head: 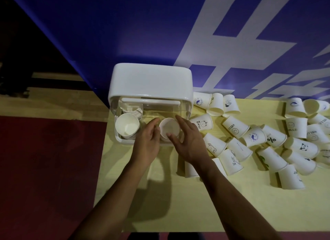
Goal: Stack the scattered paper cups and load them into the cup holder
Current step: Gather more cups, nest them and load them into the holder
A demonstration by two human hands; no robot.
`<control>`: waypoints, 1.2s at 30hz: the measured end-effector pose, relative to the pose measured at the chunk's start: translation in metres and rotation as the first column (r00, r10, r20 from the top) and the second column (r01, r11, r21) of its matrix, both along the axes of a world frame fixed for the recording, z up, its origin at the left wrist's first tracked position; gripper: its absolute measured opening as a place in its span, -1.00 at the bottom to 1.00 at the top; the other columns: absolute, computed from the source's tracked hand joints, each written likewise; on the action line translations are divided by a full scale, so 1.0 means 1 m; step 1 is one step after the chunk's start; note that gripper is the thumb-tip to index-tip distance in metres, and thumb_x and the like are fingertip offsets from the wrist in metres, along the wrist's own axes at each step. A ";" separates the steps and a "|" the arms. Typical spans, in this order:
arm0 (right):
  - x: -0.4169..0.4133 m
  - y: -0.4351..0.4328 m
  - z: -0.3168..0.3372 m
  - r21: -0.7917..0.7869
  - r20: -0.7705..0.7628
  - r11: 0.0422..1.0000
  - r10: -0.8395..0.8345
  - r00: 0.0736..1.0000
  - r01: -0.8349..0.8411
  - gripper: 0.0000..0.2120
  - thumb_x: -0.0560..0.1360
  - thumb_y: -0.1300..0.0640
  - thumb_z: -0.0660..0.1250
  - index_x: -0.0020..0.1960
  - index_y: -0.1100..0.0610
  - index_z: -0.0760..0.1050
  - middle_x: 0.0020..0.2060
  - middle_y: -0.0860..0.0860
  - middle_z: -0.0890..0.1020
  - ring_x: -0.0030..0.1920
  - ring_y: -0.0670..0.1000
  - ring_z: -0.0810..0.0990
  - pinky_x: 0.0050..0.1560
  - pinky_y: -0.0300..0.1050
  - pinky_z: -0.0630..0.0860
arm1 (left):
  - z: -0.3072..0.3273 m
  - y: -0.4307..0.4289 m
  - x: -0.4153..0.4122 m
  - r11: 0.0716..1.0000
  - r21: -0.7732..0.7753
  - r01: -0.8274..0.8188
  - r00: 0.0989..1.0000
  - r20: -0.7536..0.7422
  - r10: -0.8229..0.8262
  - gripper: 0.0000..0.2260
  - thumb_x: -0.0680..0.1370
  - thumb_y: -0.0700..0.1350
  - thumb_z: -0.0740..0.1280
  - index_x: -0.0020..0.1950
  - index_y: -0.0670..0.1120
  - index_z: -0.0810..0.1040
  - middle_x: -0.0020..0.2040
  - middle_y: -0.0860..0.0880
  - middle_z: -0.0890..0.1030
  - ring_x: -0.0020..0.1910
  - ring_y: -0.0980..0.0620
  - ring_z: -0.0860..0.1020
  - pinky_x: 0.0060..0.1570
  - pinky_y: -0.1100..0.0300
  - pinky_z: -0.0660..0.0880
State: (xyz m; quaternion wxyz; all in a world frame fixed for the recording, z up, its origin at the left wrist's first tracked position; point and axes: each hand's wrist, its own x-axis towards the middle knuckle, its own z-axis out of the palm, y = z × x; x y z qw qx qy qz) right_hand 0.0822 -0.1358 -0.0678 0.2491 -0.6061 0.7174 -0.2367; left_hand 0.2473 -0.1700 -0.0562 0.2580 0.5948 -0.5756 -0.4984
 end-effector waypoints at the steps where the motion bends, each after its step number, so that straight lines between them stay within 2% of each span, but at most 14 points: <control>1: -0.001 0.001 -0.002 0.019 -0.005 1.000 -0.005 1.000 0.005 -0.32 0.57 -0.26 0.30 0.55 0.12 0.36 0.42 0.07 0.53 0.42 0.10 0.45 0.39 0.09 0.42 | -0.002 -0.001 0.000 1.000 -0.005 0.016 1.000 0.020 -0.016 -0.68 0.73 -0.10 0.20 0.49 0.03 0.48 0.31 0.13 0.57 0.26 0.22 0.52 0.16 0.50 0.36; 2: -0.002 0.002 -0.004 0.038 -0.016 0.999 -0.002 1.000 0.003 -0.32 0.57 -0.28 0.27 0.55 0.11 0.36 0.41 0.06 0.54 0.41 0.09 0.46 0.38 0.11 0.43 | -0.003 -0.001 0.000 0.999 -0.014 0.031 0.999 0.038 -0.031 -0.67 0.73 -0.11 0.20 0.49 0.04 0.49 0.31 0.12 0.58 0.26 0.21 0.52 0.17 0.48 0.37; 6: 0.001 0.003 -0.007 0.079 -0.069 0.997 0.023 0.997 -0.017 -0.31 0.59 -0.33 0.16 0.58 0.05 0.30 0.33 0.02 0.58 0.35 0.07 0.47 0.27 0.15 0.47 | -0.011 -0.002 0.001 0.998 -0.022 0.064 0.996 0.068 -0.062 -0.65 0.72 -0.13 0.20 0.51 0.03 0.47 0.35 0.04 0.61 0.30 0.10 0.55 0.32 0.17 0.46; 10: 0.001 0.003 -0.009 0.104 -0.132 0.994 0.029 0.991 -0.015 -0.34 0.63 -0.30 0.15 0.61 0.02 0.23 0.32 0.01 0.58 0.36 0.06 0.44 0.25 0.09 0.39 | -0.013 -0.002 0.001 0.997 -0.016 0.074 0.992 0.104 -0.072 -0.64 0.72 -0.14 0.20 0.52 0.05 0.47 0.31 0.01 0.63 0.24 0.10 0.57 0.24 0.23 0.46; 15: 0.000 0.007 0.000 0.125 -0.107 0.992 0.011 0.994 0.003 -0.28 0.61 -0.37 0.04 0.64 0.00 0.16 0.41 0.01 0.52 0.43 0.05 0.39 0.32 0.11 0.34 | 0.000 0.000 -0.001 0.996 -0.018 0.086 0.988 0.129 -0.083 -0.64 0.73 -0.09 0.19 0.54 0.00 0.42 0.36 0.00 0.58 0.32 0.05 0.54 0.25 0.23 0.41; 17: -0.004 0.016 0.010 0.110 -0.056 0.992 -0.050 0.997 0.056 -0.29 0.61 -0.37 0.00 0.63 -0.01 0.19 0.42 0.01 0.52 0.43 0.04 0.39 0.38 0.10 0.35 | 0.015 0.011 -0.004 0.994 -0.097 0.059 0.989 0.141 -0.045 -0.68 0.72 -0.09 0.21 0.47 -0.08 0.45 0.29 0.01 0.58 0.25 0.06 0.54 0.23 0.18 0.44; 20: -0.025 0.040 0.029 0.048 -0.015 0.987 -0.151 0.988 0.152 -0.45 0.67 -0.25 0.13 0.55 0.02 0.37 0.35 0.02 0.59 0.36 0.02 0.46 0.33 0.05 0.43 | 0.034 0.034 -0.015 0.964 -0.268 0.006 0.991 0.134 0.031 -0.74 0.68 -0.07 0.25 0.36 -0.08 0.51 0.24 -0.01 0.59 0.10 0.08 0.56 0.09 0.15 0.54; 22: -0.050 0.060 0.040 0.051 -0.019 0.969 -0.241 0.970 0.241 -0.50 0.66 -0.20 0.20 0.50 0.04 0.46 0.32 0.01 0.61 0.35 0.02 0.49 0.31 0.02 0.48 | 0.045 0.044 -0.038 0.947 -0.314 0.074 0.994 0.103 -0.044 -0.76 0.67 -0.03 0.25 0.31 -0.04 0.53 0.20 0.00 0.60 0.05 0.06 0.58 -0.01 0.22 0.55; 24: -0.081 0.078 0.049 0.064 -0.013 0.941 -0.331 0.944 0.331 -0.52 0.64 -0.22 0.21 0.44 0.02 0.51 0.27 -0.02 0.64 0.29 0.00 0.55 0.25 0.02 0.54 | 0.055 0.047 -0.070 0.919 -0.322 0.227 0.972 0.129 -0.195 -0.77 0.66 -0.01 0.27 0.31 0.00 0.53 0.20 0.04 0.61 0.08 0.08 0.58 -0.04 0.29 0.53; 28: -0.155 0.111 0.066 0.029 -0.015 0.885 -0.464 0.886 0.465 -0.61 0.65 -0.12 0.27 0.33 0.10 0.60 0.15 0.01 0.70 0.15 0.02 0.64 0.13 -0.03 0.57 | 0.073 0.043 -0.144 0.830 -0.349 0.435 0.899 0.216 -0.381 -0.68 0.64 0.06 0.25 0.37 0.03 0.50 0.28 0.05 0.59 0.19 0.04 0.57 0.08 0.06 0.59; 30: -0.191 0.123 0.070 0.027 0.014 0.854 -0.520 0.854 0.520 -0.69 0.65 -0.03 0.30 0.26 0.12 0.64 0.06 0.01 0.71 0.06 0.03 0.66 0.03 -0.05 0.57 | 0.078 0.040 -0.179 0.797 -0.358 0.487 0.873 0.244 -0.423 -0.64 0.61 0.09 0.24 0.38 0.02 0.51 0.30 0.06 0.58 0.21 0.03 0.57 0.09 0.06 0.57; 32: -0.227 0.135 0.069 0.038 0.029 0.830 -0.558 0.829 0.557 -0.69 0.64 -0.06 0.28 0.22 0.09 0.65 0.02 -0.03 0.71 0.03 -0.03 0.65 -0.05 -0.13 0.51 | 0.080 0.039 -0.221 0.764 -0.356 0.538 0.841 0.280 -0.463 -0.66 0.63 0.06 0.28 0.39 0.02 0.50 0.32 0.08 0.55 0.22 0.04 0.56 0.08 0.11 0.54; 36: -0.303 0.153 0.063 0.047 0.074 0.793 -0.609 0.790 0.607 -0.71 0.63 -0.03 0.31 0.27 0.05 0.63 0.02 -0.09 0.71 0.01 -0.10 0.65 0.02 -0.11 0.58 | 0.071 0.036 -0.313 0.694 -0.310 0.649 0.758 0.339 -0.558 -0.64 0.64 0.03 0.31 0.43 0.01 0.47 0.37 0.06 0.52 0.28 0.01 0.54 0.13 0.10 0.53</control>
